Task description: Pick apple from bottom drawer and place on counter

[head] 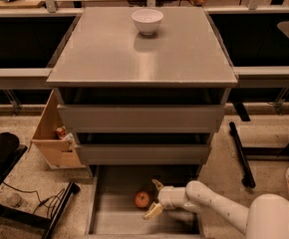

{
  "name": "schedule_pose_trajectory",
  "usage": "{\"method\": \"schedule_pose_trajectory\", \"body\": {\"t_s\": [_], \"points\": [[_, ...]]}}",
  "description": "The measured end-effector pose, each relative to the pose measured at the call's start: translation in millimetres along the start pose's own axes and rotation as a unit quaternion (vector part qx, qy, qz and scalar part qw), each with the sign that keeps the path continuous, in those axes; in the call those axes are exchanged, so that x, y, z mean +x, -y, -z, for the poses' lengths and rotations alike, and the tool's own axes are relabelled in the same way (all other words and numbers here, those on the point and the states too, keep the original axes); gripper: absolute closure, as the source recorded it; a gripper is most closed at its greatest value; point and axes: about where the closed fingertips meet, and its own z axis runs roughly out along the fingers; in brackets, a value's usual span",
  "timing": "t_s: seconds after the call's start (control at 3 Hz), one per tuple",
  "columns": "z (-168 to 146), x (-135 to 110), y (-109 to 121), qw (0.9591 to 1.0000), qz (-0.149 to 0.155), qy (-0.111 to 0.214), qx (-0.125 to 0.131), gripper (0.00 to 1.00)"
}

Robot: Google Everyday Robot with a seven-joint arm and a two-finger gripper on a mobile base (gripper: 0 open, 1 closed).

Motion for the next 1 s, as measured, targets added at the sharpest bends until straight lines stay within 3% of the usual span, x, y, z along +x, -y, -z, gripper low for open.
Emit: {"method": "schedule_pose_trajectory", "body": {"t_s": [0.33, 1.0], "points": [[-27, 17, 22, 1.0, -0.001, -0.006, 0.002, 0.0], [-56, 32, 21, 0.9996, 0.003, -0.025, -0.013, 0.0]]}}
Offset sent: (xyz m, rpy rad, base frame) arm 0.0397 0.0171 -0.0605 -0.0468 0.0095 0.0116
